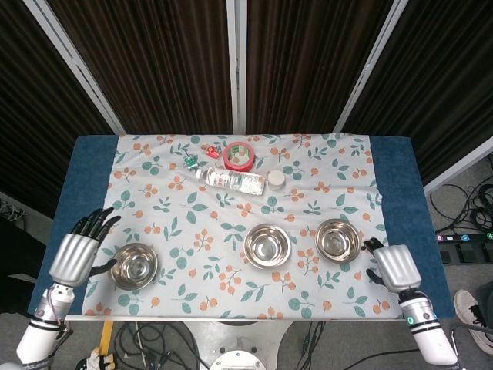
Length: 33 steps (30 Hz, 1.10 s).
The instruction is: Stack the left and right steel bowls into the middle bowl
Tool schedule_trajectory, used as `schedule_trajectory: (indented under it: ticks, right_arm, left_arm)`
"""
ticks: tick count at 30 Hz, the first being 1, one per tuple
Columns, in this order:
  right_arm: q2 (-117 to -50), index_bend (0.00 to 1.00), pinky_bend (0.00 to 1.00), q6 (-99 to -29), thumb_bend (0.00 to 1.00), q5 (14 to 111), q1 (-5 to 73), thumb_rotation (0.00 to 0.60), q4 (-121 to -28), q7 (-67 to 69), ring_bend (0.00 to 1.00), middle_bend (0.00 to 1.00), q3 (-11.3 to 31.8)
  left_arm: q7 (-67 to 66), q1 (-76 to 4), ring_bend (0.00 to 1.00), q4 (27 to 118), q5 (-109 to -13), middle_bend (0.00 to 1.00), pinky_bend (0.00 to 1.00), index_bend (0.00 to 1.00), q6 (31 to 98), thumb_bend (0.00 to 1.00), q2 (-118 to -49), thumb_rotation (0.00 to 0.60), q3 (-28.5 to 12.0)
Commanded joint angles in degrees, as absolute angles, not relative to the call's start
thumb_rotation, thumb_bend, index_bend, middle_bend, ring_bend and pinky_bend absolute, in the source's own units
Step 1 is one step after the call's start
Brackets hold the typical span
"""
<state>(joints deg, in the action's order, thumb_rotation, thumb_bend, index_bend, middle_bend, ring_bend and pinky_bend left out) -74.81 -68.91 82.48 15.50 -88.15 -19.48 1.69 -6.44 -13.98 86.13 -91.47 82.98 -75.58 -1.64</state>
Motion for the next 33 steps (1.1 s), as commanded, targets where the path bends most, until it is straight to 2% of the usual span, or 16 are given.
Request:
schedule_trajectory:
  ticks: [1,13,19,27,33]
  right_arm:
    - [-76.2,0.38,0.82,-66.9,0.16,81.5,17.0,0.600,-87.4,-21.7,0.85,0.37,2.0]
    - [-81.0,0.39,0.82,-62.6,0.17,79.4,19.9,0.600,-84.3,-26.1,0.85,0.37,1.8]
    - [-83.1,0.40,0.82,-61.4,0.27,78.3,21.4,0.600,-82.6,-27.7,0.85,0.38,2.4]
    - [-85.0,0.47,0.82,-59.3,0.34,76.4,22.9,0.600,-80.8,-29.4,0.85,0.43,2.4]
    - [-85.7,0.56,0.82,-59.5,0.38,75.9,23.0,0.600,-80.1,-29.5,0.86,0.49,2.1]
  left_arm:
    - [-6.1,-13.9,0.12,85.9,-91.5,0.19,0.23,0.20,83.1,0.08,-75.6,0.600,-1.6]
    - [-5.1,-14.0,0.12,84.8,-91.1,0.19,0.23,0.20,82.7,0.08,-75.8,0.600,-1.8]
    - [-5.2,-14.0,0.12,84.1,-91.0,0.19,0.23,0.20,82.7,0.08,-76.1,0.600,-1.8]
    - [-5.3,-14.1,0.12,83.5,-90.9,0.19,0.23,0.20,82.5,0.08,-76.4,0.600,-1.8]
    - [-5.2,-14.2,0.12,83.4,-90.7,0.19,0.23,0.20,82.2,0.08,-76.4,0.600,-1.8]
